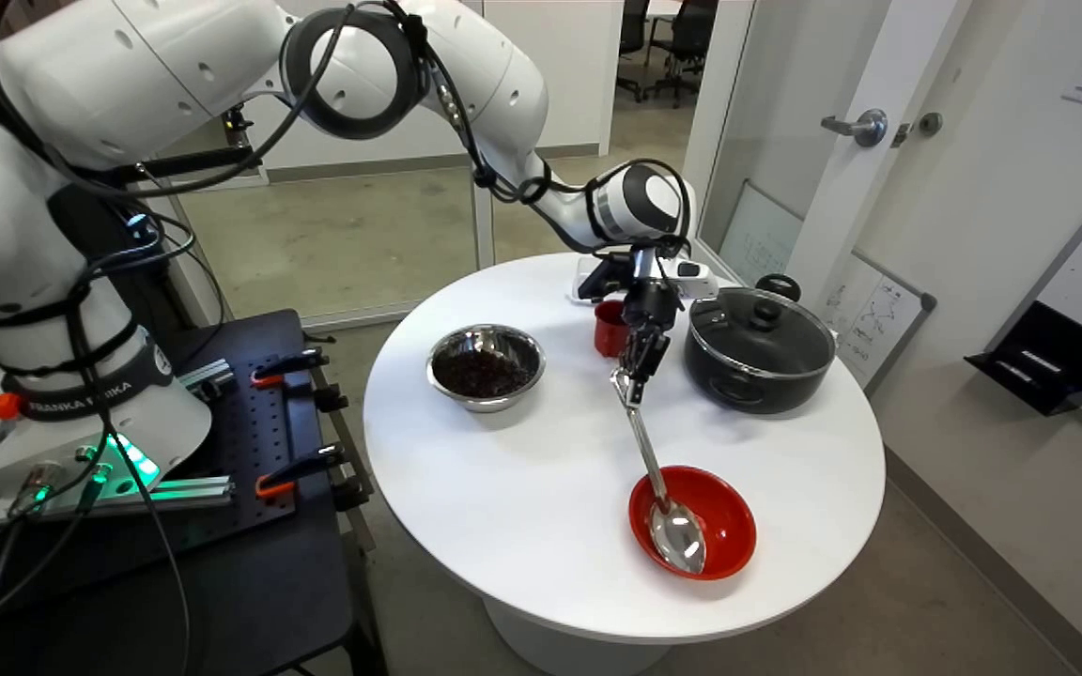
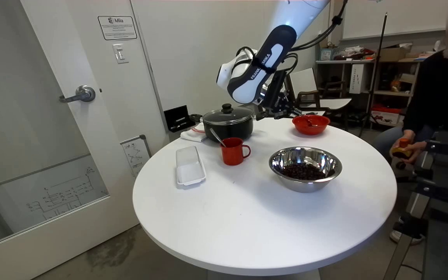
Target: Pick the spoon in the red bowl and stir the contents in the silver bowl, then put the spoon back in the red bowl
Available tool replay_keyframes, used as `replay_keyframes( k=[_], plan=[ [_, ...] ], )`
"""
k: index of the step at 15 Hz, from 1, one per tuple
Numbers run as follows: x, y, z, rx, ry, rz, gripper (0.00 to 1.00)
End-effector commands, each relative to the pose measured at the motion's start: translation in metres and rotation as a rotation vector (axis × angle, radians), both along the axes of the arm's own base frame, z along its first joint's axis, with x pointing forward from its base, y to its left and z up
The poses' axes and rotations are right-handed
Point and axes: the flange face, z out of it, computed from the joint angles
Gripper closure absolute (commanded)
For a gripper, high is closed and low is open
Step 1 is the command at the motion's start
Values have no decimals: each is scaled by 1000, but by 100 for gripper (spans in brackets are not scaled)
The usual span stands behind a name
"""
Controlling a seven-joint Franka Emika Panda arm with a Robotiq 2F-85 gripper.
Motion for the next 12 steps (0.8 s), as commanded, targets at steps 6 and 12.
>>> replay_keyframes(
  k=[6,12],
  plan=[
    [9,5,-8,-17,74,36,99],
    [8,5,-15,-14,118,41,99]
  ],
)
